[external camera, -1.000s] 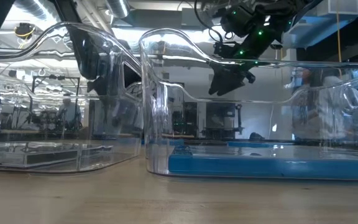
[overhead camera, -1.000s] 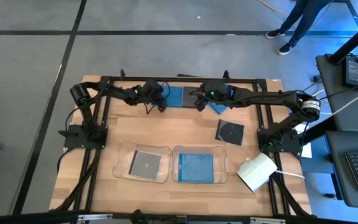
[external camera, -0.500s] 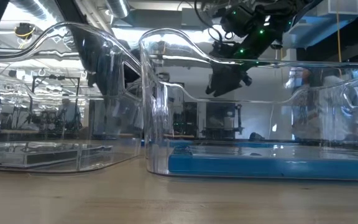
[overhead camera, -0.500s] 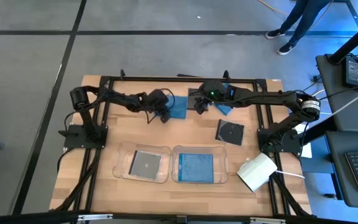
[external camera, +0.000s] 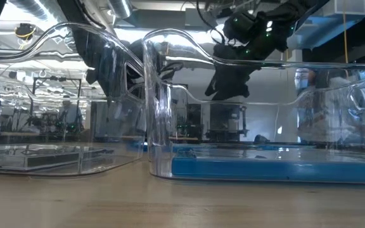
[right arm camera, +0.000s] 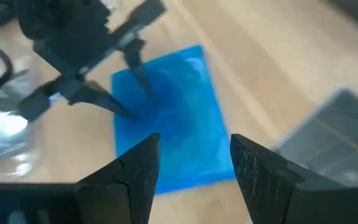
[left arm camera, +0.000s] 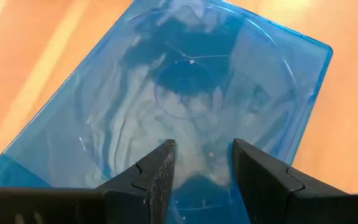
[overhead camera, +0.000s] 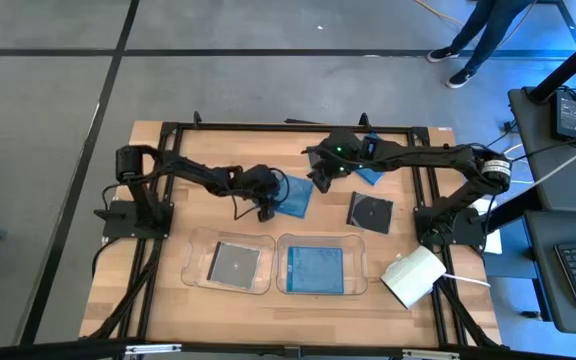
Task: Pick & place jewel cases by type
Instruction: Put the left blue CD case into the right transparent bin
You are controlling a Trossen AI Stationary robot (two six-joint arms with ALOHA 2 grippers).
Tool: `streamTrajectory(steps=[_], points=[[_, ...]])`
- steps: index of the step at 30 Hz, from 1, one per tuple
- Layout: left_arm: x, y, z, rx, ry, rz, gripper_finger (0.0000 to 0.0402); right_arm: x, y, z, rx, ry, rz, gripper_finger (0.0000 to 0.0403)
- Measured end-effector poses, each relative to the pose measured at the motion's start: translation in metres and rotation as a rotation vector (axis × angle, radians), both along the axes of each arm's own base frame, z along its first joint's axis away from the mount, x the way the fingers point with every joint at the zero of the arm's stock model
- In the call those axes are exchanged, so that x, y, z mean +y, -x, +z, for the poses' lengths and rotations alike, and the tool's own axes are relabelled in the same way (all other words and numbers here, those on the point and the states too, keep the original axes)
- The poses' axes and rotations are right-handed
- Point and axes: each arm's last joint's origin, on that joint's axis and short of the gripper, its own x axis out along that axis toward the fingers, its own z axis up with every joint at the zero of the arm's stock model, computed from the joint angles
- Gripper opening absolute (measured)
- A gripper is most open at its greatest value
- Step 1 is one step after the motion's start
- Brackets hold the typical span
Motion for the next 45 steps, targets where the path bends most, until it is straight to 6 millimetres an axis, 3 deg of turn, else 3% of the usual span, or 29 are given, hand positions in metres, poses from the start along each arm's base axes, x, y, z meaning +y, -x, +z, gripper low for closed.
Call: streamTrajectory(steps=[11,17,21,29,33,45], points=[[-0.014,-0.004,0.0,-0.015,-0.043,-0.225,0.0158,-0.022,-0.013,-0.058,0.093,-0.174,0.005,0.0199],[-0.02,-0.005,0.0,-0.033,-0.067,-0.341,0.0161,-0.035,-0.013,-0.076,0.081,-0.262,0.014,0.0199],[-0.021,-0.004,0.006,-0.051,-0.101,-0.371,0.0159,-0.039,-0.012,-0.079,0.087,-0.262,0.005,0.0199],[-0.022,0.006,0.036,-0.063,-0.161,-0.372,0.016,-0.044,-0.014,-0.076,0.051,-0.209,-0.026,0.0199],[-0.023,0.017,0.047,0.004,-0.181,-0.336,0.0161,-0.044,-0.016,-0.075,0.025,-0.227,-0.036,0.0199],[-0.036,0.031,0.042,0.16,-0.084,-0.33,0.0161,-0.031,-0.022,-0.072,-0.021,-0.313,0.097,0.0199]])
